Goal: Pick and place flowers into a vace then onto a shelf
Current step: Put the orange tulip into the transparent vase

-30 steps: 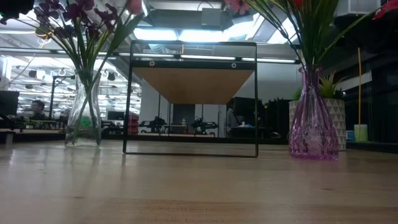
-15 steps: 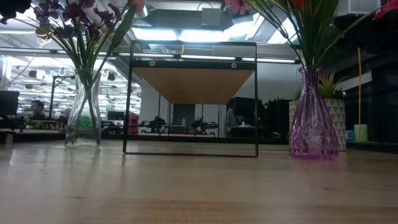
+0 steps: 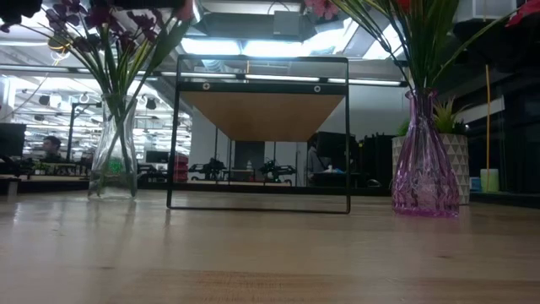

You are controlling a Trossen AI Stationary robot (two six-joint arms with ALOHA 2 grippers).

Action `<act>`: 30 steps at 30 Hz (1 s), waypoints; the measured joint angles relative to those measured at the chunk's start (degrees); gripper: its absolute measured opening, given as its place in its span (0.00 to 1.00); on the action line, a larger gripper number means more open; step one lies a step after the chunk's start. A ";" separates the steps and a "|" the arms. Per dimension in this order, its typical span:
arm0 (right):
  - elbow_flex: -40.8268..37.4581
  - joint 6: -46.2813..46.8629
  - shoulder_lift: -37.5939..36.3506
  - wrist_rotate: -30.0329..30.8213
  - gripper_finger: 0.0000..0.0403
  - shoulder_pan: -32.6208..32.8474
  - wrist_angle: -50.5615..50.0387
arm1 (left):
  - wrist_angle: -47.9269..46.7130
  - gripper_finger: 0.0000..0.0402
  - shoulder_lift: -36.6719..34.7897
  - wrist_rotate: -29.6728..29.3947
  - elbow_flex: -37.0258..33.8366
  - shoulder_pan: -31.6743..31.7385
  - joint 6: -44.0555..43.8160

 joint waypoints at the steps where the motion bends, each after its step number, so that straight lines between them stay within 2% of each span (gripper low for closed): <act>1: 0.00 0.01 0.00 0.00 0.02 0.00 0.00 | 0.00 0.01 0.00 -1.17 0.00 -0.20 -0.42; 14: 0.00 -0.19 0.00 0.00 0.02 0.00 0.00 | -0.02 0.01 0.00 -11.71 0.00 -6.31 -2.25; 30: 0.00 -0.20 0.00 0.00 0.02 0.01 0.00 | -2.48 0.01 0.00 -12.98 0.00 -6.40 -3.97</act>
